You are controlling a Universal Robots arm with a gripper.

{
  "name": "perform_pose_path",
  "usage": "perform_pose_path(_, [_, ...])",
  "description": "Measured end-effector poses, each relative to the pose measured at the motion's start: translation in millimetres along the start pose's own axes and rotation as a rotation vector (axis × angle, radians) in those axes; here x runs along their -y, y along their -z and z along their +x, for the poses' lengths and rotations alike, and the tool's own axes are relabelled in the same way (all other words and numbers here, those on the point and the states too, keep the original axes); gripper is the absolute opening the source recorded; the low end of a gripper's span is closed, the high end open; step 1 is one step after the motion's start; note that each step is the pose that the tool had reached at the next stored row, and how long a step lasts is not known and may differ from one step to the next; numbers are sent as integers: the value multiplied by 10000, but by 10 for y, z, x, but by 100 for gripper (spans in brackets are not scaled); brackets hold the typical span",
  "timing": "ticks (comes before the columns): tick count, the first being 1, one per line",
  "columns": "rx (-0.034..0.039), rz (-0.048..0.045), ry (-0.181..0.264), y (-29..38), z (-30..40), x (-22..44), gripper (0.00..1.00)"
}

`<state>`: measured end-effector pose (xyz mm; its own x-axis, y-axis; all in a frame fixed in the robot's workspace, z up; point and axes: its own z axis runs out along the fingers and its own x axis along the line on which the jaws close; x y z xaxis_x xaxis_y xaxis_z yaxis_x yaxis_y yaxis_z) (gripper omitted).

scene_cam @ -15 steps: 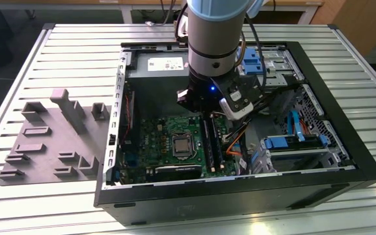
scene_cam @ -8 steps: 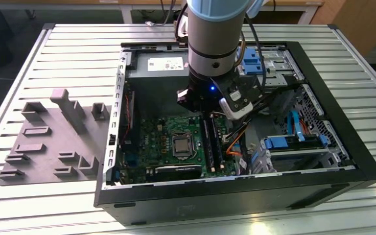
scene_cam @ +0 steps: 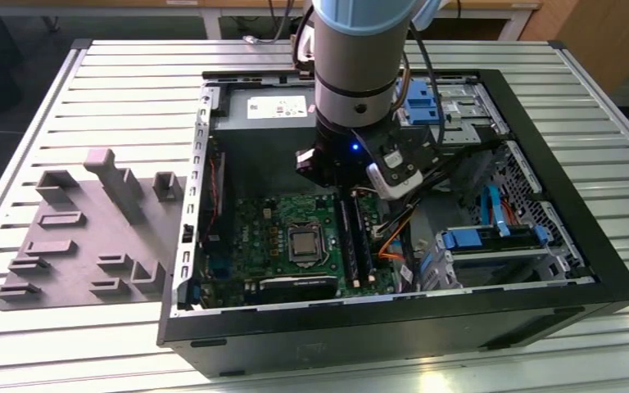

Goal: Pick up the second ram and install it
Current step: 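Press down the second ram until it locks into place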

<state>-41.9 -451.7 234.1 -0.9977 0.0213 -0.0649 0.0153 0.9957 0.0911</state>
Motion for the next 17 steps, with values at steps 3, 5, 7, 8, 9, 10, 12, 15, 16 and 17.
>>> perform_pose_path(3, [0,0,0,-5,1,-8,11])
perform_pose_path(5, [0,0,0,-8,1,-10,11])
perform_pose_path(7, [0,1,0,-12,1,-12,11])
perform_pose_path(8, [0,0,-1,-15,1,-14,11])
perform_pose_path(9, [0,0,-1,-18,2,-18,11])
perform_pose_path(10, [0,0,-1,-20,2,-23,11])
perform_pose_path(12, [0,0,0,-25,2,-34,11])
perform_pose_path(15, [1,-2,0,-32,3,-46,11])
perform_pose_path(16, [1,-2,1,-34,2,-47,11])
perform_pose_path(17, [0,-1,0,-36,0,-48,11])
